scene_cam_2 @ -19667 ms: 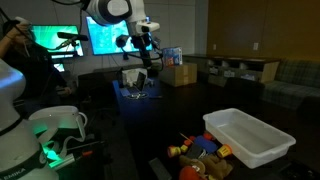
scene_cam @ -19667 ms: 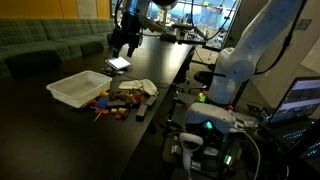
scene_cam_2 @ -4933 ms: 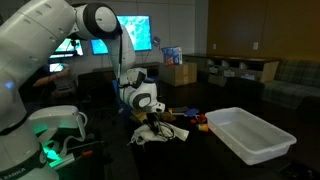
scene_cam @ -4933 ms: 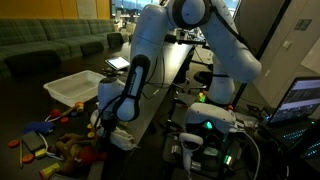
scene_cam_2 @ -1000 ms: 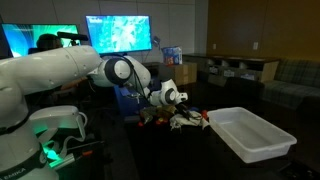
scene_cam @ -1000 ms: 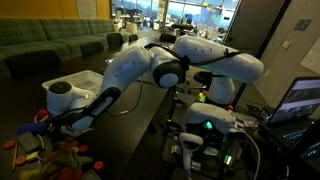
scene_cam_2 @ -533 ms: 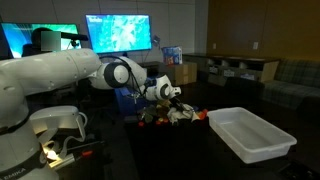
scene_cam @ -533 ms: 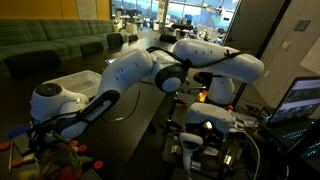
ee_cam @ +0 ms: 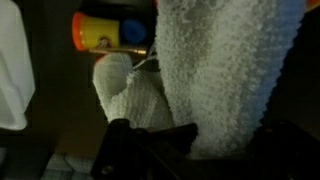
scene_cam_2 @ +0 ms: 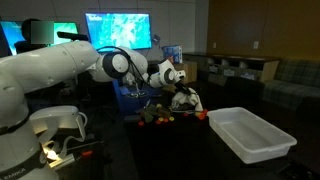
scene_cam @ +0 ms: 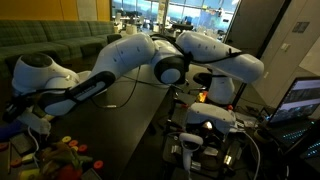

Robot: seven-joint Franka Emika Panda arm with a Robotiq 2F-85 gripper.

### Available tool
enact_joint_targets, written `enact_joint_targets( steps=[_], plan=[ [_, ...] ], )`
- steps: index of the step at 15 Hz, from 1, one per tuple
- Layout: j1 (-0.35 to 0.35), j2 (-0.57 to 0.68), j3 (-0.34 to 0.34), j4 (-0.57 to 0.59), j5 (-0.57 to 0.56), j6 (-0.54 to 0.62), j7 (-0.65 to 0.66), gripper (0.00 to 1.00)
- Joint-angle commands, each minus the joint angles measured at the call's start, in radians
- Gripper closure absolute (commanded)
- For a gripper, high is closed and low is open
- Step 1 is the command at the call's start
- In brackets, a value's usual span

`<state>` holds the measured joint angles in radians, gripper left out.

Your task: Use the towel to sweep the things on the table to the left and then put the towel in the white bin

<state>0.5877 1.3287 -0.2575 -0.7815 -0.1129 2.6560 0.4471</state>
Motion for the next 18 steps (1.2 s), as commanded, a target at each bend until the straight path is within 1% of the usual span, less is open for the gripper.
enact_joint_targets(
  steps=[1, 4, 9, 10, 11, 12, 13, 14, 16, 17, 18],
  plan=[
    [-0.049, -0.071, -0.04, -0.006, 0.006, 0.015, 0.027, 1.0],
    [-0.142, -0.095, -0.047, 0.019, 0.02, 0.018, 0.008, 1.0],
    [-0.312, -0.057, -0.051, 0.102, 0.026, -0.011, 0.002, 1.0],
    [-0.345, -0.038, -0.042, 0.127, -0.004, -0.019, 0.022, 1.0],
    [-0.365, -0.027, -0.051, 0.138, -0.01, -0.024, 0.027, 1.0],
    [-0.39, -0.014, -0.049, 0.157, -0.01, -0.036, 0.022, 0.75],
    [-0.398, 0.016, -0.076, 0.185, -0.001, -0.044, 0.035, 0.74],
    [-0.421, 0.024, -0.058, 0.195, -0.017, -0.054, 0.033, 0.69],
    [-0.448, 0.034, -0.044, 0.213, -0.014, -0.077, 0.019, 0.53],
    [-0.455, 0.031, -0.031, 0.214, -0.01, -0.088, 0.003, 0.44],
    [-0.456, 0.035, -0.032, 0.216, -0.013, -0.091, 0.006, 0.37]
  ],
)
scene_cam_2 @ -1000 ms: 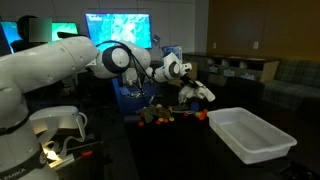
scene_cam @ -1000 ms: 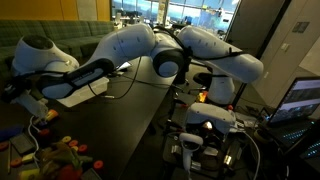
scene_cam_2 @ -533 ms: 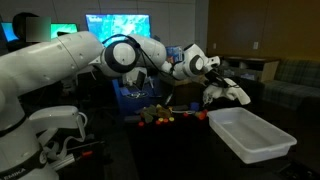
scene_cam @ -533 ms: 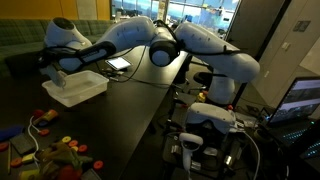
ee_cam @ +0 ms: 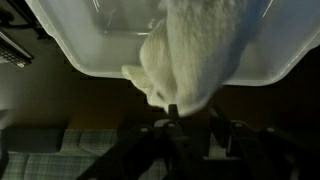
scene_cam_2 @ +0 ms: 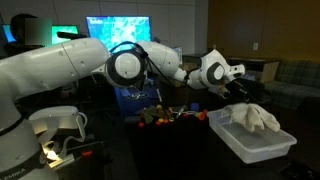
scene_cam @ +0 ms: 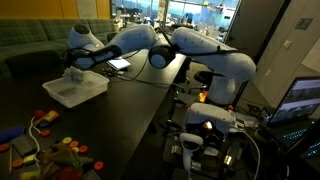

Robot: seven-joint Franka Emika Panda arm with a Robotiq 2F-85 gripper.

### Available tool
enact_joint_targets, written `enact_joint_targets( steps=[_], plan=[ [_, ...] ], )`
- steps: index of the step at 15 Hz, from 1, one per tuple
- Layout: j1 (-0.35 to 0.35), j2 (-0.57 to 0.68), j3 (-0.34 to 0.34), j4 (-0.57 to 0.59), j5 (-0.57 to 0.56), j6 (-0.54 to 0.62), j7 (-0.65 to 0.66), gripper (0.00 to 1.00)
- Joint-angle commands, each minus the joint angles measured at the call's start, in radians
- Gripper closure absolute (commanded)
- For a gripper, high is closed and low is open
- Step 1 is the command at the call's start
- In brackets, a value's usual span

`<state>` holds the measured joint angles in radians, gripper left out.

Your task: Use the towel to sweep the things on the table to the left and then put the towel in the white bin

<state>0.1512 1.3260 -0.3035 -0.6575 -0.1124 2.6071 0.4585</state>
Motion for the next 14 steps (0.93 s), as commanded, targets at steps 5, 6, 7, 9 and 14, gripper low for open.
enact_joint_targets(
  steps=[5, 6, 7, 9, 14],
  plan=[
    [-0.023, -0.081, 0.126, -0.022, 0.043, -0.084, -0.193, 0.01],
    [-0.034, -0.132, 0.18, -0.069, 0.067, -0.101, -0.261, 0.0],
    [-0.042, -0.176, 0.226, -0.114, 0.089, -0.128, -0.314, 0.0],
    [-0.073, -0.242, 0.296, -0.182, 0.134, -0.188, -0.389, 0.0],
    [-0.091, -0.431, 0.325, -0.397, 0.165, -0.429, -0.336, 0.0]
  ],
)
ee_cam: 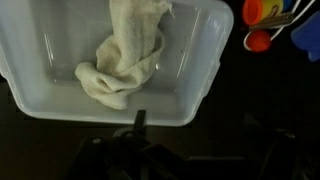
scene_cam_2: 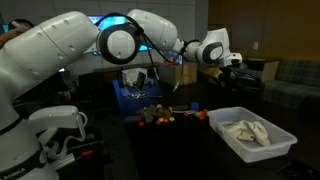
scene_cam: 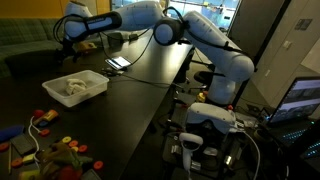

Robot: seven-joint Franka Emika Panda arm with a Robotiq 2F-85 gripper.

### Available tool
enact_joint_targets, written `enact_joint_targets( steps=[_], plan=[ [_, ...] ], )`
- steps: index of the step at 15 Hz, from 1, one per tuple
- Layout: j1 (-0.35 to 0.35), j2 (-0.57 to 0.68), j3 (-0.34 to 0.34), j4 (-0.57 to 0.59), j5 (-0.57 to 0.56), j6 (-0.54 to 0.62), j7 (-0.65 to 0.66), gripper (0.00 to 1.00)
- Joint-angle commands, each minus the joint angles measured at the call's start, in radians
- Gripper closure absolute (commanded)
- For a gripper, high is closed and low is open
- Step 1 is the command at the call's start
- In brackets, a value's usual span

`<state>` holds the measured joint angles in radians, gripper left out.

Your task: Use the towel to sweep the things on the table to the left and then put the towel in the white bin

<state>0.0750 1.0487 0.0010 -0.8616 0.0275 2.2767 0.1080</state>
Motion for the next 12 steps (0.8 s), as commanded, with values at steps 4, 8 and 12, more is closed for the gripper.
enact_joint_targets(
  steps=[4, 8, 12],
  plan=[
    [-0.021, -0.285, 0.011, -0.364, 0.032, -0.17, 0.067, 0.0],
    [-0.044, -0.412, 0.017, -0.55, 0.067, -0.152, 0.066, 0.0],
    [-0.075, -0.541, 0.01, -0.738, 0.096, -0.11, 0.039, 0.0]
  ],
)
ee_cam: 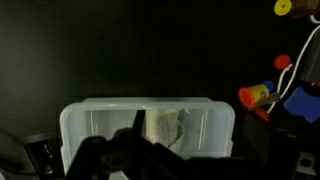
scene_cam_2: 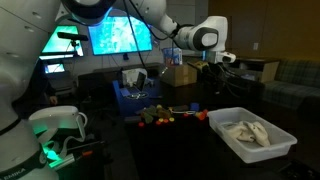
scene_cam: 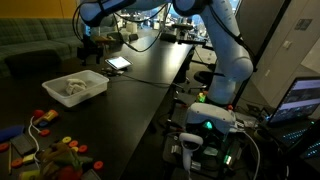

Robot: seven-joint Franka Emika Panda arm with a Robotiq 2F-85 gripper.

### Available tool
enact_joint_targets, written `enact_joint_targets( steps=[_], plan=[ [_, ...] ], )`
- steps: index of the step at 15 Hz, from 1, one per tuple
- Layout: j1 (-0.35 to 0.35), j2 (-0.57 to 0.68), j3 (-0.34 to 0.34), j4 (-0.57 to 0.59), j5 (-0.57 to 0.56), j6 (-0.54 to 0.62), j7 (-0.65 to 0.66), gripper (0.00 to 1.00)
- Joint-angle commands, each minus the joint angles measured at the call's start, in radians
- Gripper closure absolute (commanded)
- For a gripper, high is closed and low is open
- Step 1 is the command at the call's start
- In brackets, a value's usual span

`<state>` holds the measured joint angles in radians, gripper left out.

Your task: Use the towel to sweep the things on the table to the left and then put the towel in the white bin

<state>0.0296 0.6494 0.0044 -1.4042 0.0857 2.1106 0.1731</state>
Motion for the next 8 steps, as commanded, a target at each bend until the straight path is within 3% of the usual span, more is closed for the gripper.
enact_joint_targets(
  steps=[1, 2, 3, 8],
  plan=[
    [-0.038, -0.173, 0.003, -0.242, 0.041, 0.072, -0.031, 0.0],
    [-0.049, -0.206, 0.001, -0.29, 0.047, 0.09, -0.041, 0.0],
    [-0.026, -0.097, -0.005, -0.14, 0.016, 0.029, -0.009, 0.0],
    [-0.044, -0.175, -0.007, -0.252, 0.021, 0.058, -0.021, 0.0]
  ],
)
